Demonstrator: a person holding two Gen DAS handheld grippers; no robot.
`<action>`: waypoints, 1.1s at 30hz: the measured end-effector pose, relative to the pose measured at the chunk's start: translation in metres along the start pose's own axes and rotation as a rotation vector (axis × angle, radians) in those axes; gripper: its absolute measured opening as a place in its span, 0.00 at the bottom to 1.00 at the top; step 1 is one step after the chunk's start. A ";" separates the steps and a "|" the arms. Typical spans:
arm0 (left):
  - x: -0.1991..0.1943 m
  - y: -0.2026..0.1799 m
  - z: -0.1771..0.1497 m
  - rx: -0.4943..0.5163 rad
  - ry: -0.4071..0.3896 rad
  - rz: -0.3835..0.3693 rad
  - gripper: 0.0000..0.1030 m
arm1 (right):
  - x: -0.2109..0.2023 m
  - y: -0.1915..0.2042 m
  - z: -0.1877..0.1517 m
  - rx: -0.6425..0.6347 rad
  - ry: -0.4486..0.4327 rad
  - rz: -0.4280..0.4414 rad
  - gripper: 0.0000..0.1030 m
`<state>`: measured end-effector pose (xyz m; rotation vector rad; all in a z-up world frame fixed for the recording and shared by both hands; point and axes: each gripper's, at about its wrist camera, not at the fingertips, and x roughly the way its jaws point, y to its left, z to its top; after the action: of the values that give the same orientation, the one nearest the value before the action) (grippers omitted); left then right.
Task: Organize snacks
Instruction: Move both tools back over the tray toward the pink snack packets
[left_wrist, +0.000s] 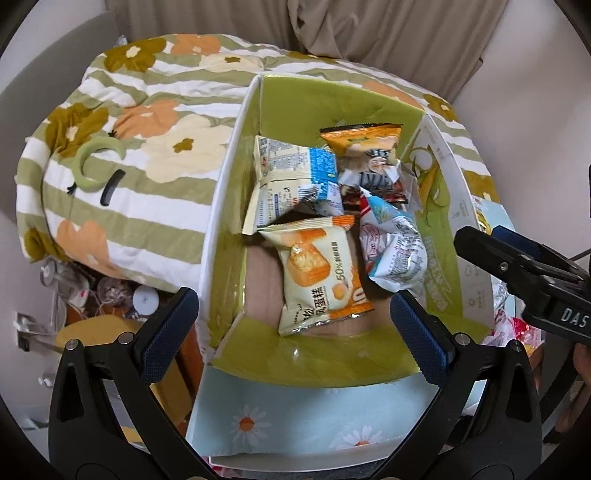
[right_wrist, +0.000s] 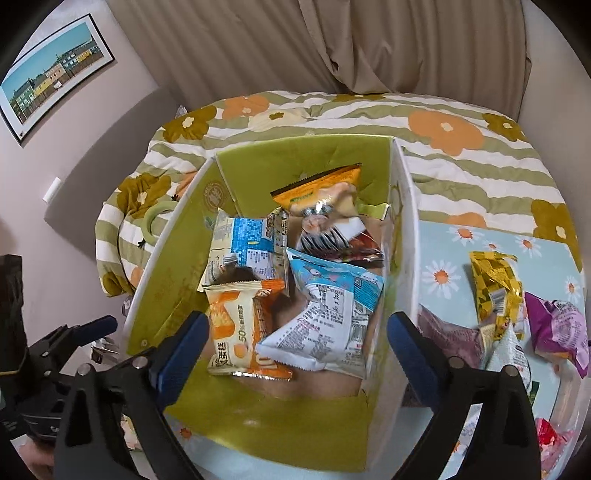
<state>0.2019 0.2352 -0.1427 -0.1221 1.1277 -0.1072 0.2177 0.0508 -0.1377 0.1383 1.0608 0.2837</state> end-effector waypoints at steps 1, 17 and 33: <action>-0.001 -0.002 0.000 0.003 -0.003 -0.001 1.00 | -0.004 -0.001 0.000 0.001 -0.004 -0.001 0.93; -0.068 -0.061 -0.008 0.052 -0.122 -0.035 1.00 | -0.101 -0.019 -0.015 0.002 -0.158 -0.025 0.93; -0.071 -0.223 -0.073 0.043 -0.086 -0.122 1.00 | -0.210 -0.169 -0.102 0.156 -0.199 -0.227 0.93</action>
<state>0.1006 0.0225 -0.0769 -0.1555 1.0314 -0.2323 0.0604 -0.1754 -0.0527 0.1806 0.8909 -0.0180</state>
